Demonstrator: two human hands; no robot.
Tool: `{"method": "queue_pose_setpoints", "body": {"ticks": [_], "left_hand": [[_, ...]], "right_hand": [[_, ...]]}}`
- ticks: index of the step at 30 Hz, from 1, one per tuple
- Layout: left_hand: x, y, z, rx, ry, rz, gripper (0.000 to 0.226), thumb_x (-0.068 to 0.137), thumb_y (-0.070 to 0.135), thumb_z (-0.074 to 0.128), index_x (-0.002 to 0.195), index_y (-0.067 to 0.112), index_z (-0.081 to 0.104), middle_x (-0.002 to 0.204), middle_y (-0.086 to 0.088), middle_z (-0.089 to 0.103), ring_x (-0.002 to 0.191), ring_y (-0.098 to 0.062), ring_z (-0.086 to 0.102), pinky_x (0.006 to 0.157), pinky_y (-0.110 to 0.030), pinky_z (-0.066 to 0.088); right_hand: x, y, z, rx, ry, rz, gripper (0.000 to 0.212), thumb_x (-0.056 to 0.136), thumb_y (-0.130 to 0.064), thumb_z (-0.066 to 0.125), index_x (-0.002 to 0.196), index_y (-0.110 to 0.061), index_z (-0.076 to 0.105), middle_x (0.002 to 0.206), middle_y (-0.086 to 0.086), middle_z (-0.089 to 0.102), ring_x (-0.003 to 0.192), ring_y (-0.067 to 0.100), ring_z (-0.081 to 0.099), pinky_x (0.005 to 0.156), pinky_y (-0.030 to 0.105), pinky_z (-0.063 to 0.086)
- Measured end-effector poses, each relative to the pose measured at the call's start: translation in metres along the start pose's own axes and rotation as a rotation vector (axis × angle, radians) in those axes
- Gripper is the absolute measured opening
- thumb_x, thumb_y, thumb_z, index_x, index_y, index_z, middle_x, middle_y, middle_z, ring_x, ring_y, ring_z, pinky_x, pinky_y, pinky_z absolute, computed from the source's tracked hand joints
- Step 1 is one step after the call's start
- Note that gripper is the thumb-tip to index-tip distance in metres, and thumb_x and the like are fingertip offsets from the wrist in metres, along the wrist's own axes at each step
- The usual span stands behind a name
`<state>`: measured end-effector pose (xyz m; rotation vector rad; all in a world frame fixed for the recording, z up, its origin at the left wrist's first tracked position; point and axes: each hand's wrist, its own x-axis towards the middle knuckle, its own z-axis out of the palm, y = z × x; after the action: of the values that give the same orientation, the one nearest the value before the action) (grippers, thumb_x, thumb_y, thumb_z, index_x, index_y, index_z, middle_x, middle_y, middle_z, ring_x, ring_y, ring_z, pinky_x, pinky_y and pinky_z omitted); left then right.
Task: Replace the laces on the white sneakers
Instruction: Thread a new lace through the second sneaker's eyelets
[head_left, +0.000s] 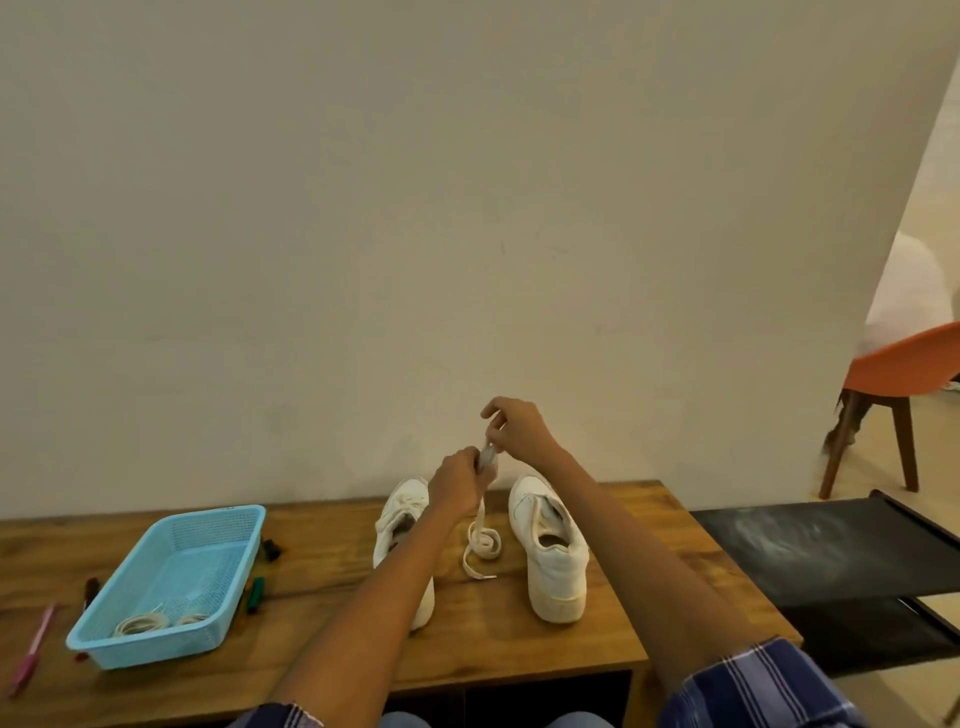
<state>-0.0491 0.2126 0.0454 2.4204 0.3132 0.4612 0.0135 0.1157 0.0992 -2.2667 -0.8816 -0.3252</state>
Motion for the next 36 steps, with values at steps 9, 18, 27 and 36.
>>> {"method": "queue_pose_setpoints", "body": {"ticks": [9, 18, 27, 36], "left_hand": [[0.0, -0.02, -0.03, -0.036, 0.225, -0.222, 0.01, 0.091, 0.015, 0.059, 0.082, 0.013, 0.055, 0.098, -0.011, 0.067, 0.077, -0.022, 0.058, 0.065, -0.028, 0.045], [0.006, 0.014, -0.051, -0.232, -0.195, -0.175, 0.054, 0.077, 0.006, 0.075, 0.125, 0.014, 0.052, 0.121, -0.004, 0.045, 0.104, -0.023, 0.054, 0.072, -0.029, 0.055], [0.011, 0.044, -0.038, -0.385, -0.104, -0.039, 0.023, 0.091, 0.011, 0.059, 0.111, 0.001, 0.065, 0.107, -0.018, 0.065, 0.084, -0.024, 0.062, 0.07, -0.03, 0.055], [0.014, 0.037, -0.034, -0.449, 0.061, -0.129, 0.017, 0.089, 0.013, 0.063, 0.101, 0.002, 0.068, 0.085, -0.006, 0.063, 0.062, -0.013, 0.055, 0.055, -0.021, 0.051]], "right_hand": [[-0.015, 0.025, -0.043, 0.489, 0.023, 0.26, 0.031, 0.078, 0.008, 0.064, 0.107, -0.002, 0.062, 0.072, 0.003, 0.062, 0.066, 0.013, 0.057, 0.062, 0.02, 0.047], [-0.005, 0.017, -0.052, 0.128, -0.04, 0.108, 0.02, 0.081, -0.002, 0.068, 0.1, 0.002, 0.071, 0.088, 0.015, 0.069, 0.078, 0.017, 0.06, 0.075, 0.024, 0.05], [-0.006, 0.009, -0.053, 0.334, -0.252, 0.163, 0.036, 0.081, -0.006, 0.071, 0.115, -0.004, 0.058, 0.079, 0.009, 0.062, 0.071, 0.015, 0.057, 0.068, 0.027, 0.05], [-0.011, 0.02, -0.048, 0.226, -0.366, 0.233, 0.023, 0.089, -0.018, 0.063, 0.1, 0.003, 0.067, 0.071, 0.006, 0.055, 0.061, 0.013, 0.05, 0.056, 0.021, 0.046]]}}
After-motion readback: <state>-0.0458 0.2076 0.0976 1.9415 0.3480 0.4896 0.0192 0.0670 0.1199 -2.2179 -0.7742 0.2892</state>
